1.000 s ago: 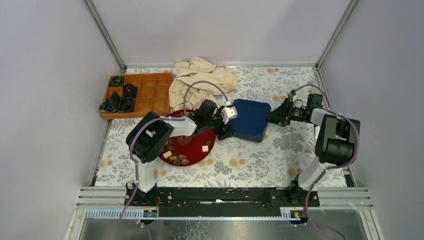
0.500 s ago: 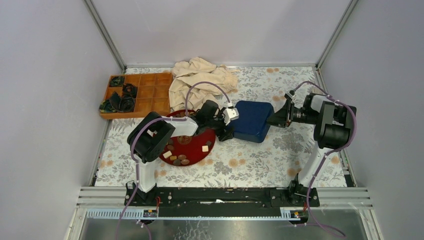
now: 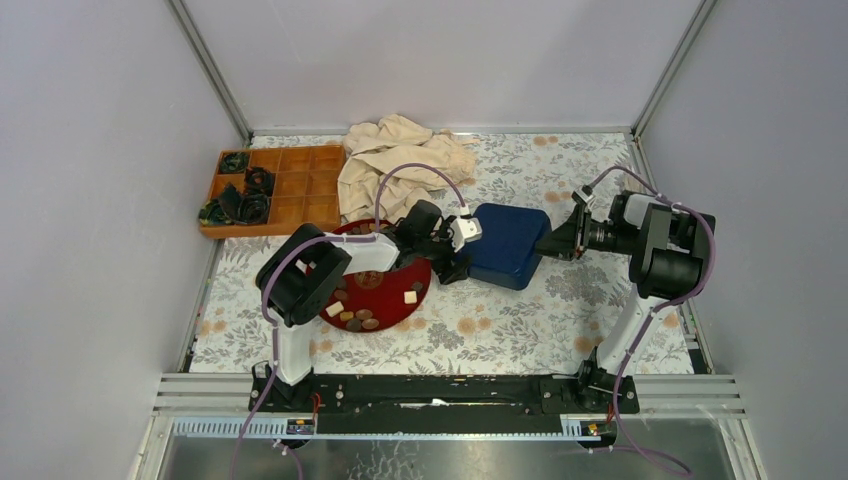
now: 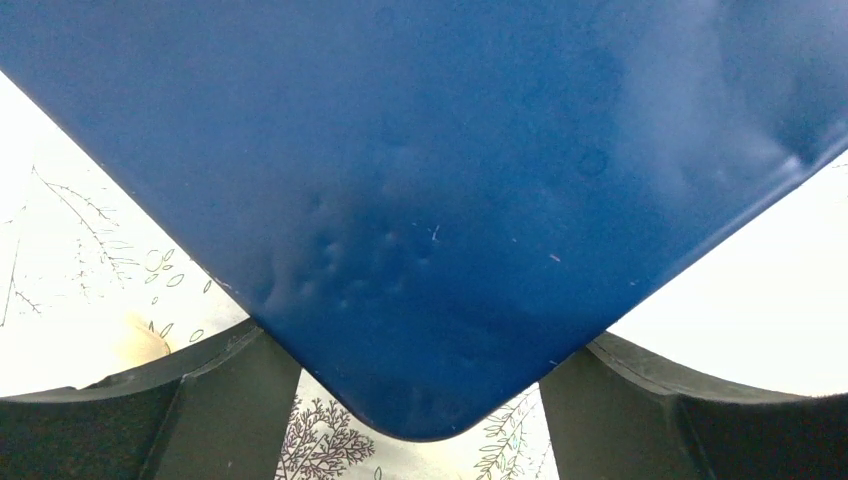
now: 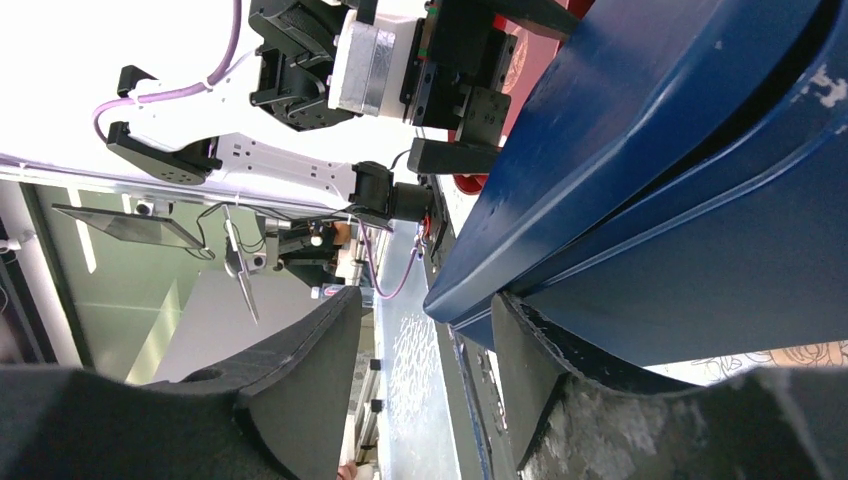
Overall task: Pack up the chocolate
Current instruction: Adjust the packing box at the center of the board.
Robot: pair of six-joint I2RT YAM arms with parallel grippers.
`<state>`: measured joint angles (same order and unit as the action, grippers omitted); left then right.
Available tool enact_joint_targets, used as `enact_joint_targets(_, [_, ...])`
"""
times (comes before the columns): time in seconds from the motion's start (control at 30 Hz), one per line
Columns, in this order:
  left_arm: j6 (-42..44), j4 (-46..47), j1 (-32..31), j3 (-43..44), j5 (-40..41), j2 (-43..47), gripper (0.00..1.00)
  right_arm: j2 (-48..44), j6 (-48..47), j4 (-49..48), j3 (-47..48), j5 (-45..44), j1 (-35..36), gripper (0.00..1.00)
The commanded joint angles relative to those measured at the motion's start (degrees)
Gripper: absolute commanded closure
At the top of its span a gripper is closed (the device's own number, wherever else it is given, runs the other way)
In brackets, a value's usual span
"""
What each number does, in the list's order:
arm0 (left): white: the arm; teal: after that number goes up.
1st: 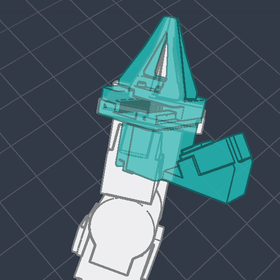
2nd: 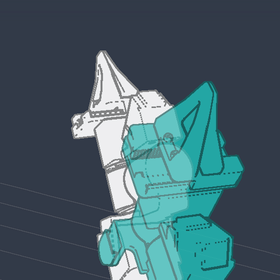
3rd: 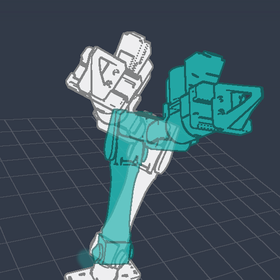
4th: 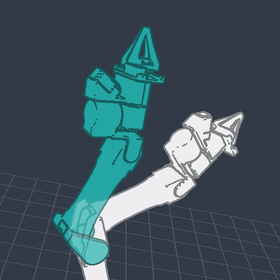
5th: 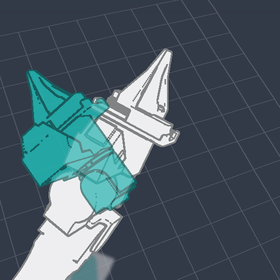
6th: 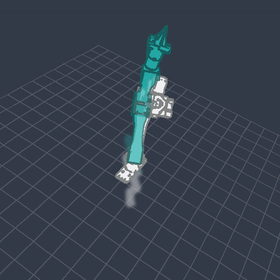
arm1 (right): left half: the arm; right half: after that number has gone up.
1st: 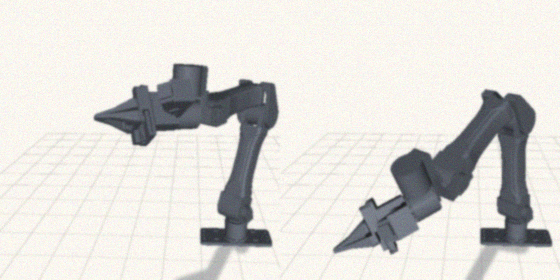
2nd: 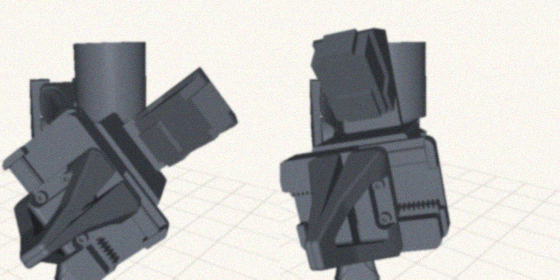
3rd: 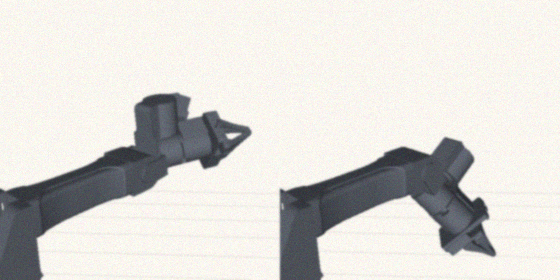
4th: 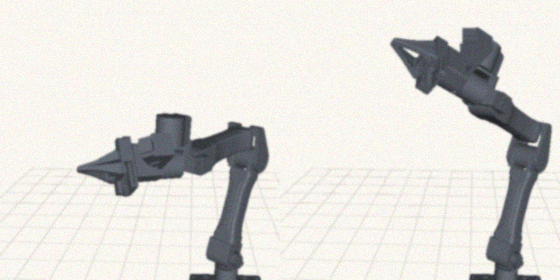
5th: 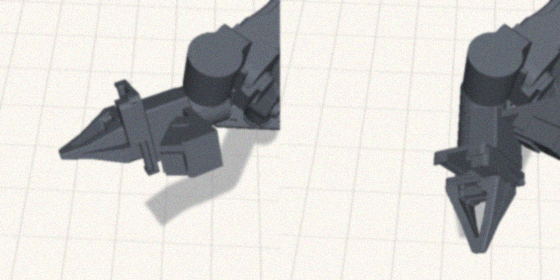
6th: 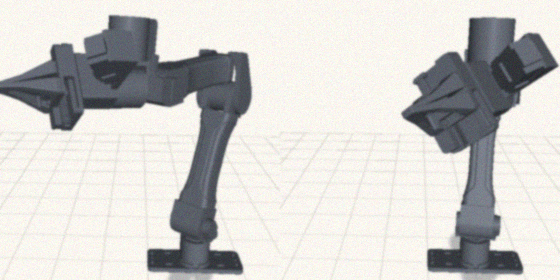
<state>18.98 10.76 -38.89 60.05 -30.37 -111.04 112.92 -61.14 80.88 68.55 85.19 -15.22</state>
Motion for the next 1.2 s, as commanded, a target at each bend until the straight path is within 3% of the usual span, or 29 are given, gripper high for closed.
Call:
enact_joint_targets(0.0, [1.7, 0.5, -1.4, 1.0, -0.7, 1.9, 0.14, -1.0, -3.1, 2.3, -1.4, 2.5, 0.3, 0.41])
enact_joint_targets(0.13, [1.7, 1.3, -1.4, -0.6, 0.4, 3.7, 0.11, 2.2, -3.5, 2.3, -1.8, 3.1, -0.1, 0.41])
enact_joint_targets(0.27, [2.3, 1.1, -1.4, -1.2, 1.1, 4.4, 0.09, -0.4, -4.0, 2.2, -2.9, 3.1, -0.3, 0.40])
enact_joint_targets(0.4, [2.5, 1.1, -1.4, -0.7, 0.6, 3.6, 0.09, 0.1, 8.5, -8.7, -6.7, 5.2, -1.2, 0.37])
enact_joint_targets(0.47, [2.2, 1.2, -1.4, -0.2, 0.3, 3.1, 0.09, 3.9, -2.2, 1.1, -5.2, 6.8, -1.3, 0.34])
enact_joint_targets(0.6, [2.2, 1.5, -1.9, -0.3, 0.1, 3.2, 0.09, -2.6, -3.3, 1.8, -6.1, 8.3, 0.2, 0.30])
enact_joint_targets(0.7, [2.2, 1.5, -1.9, 0.1, -0.2, 2.7, 0.09, -1.2, 2.7, -2.4, -6.7, 8.7, 0.3, 0.32])
enact_joint_targets(0.73, [2.2, 1.5, -2.0, 0.3, -0.3, 2.6, 0.09, -1.3, -0.3, 1.8, -5.9, 8.9, 0.3, 0.31])
enact_joint_targets(0.83, [2.2, 1.6, -2.4, 0.1, -0.2, 2.6, 0.09, -8.9, -2.5, 0.3, -5.8, 8.7, 1.9, 0.30])
enact_joint_targets(0.9, [2.3, 1.6, -2.4, 0.4, -0.2, 2.4, 0.09, -5.9, 5.2, -5.9, -6.4, 8.4, 1.6, 0.36])
enact_joint_targets(0.93, [2.1, 1.6, -2.4, 0.6, -0.3, 2.3, 0.09, -1.2, -1.6, 0.7, -5.3, 8.6, 0.8, 0.37])
enact_joint_targets(0.97, [1.9, 1.7, -2.5, 0.7, -0.3, 2.3, 0.09, 1.3, -1.8, 2.3, -5.0, 8.7, -0.3, 0.38])
enact_joint_targets(1.17, [1.7, 1.6, -2.7, 0.7, -0.1, 1.8, 0.09, -23.1, -4.9, 2.2, -4.1, 8.5, 1.3, 0.34])
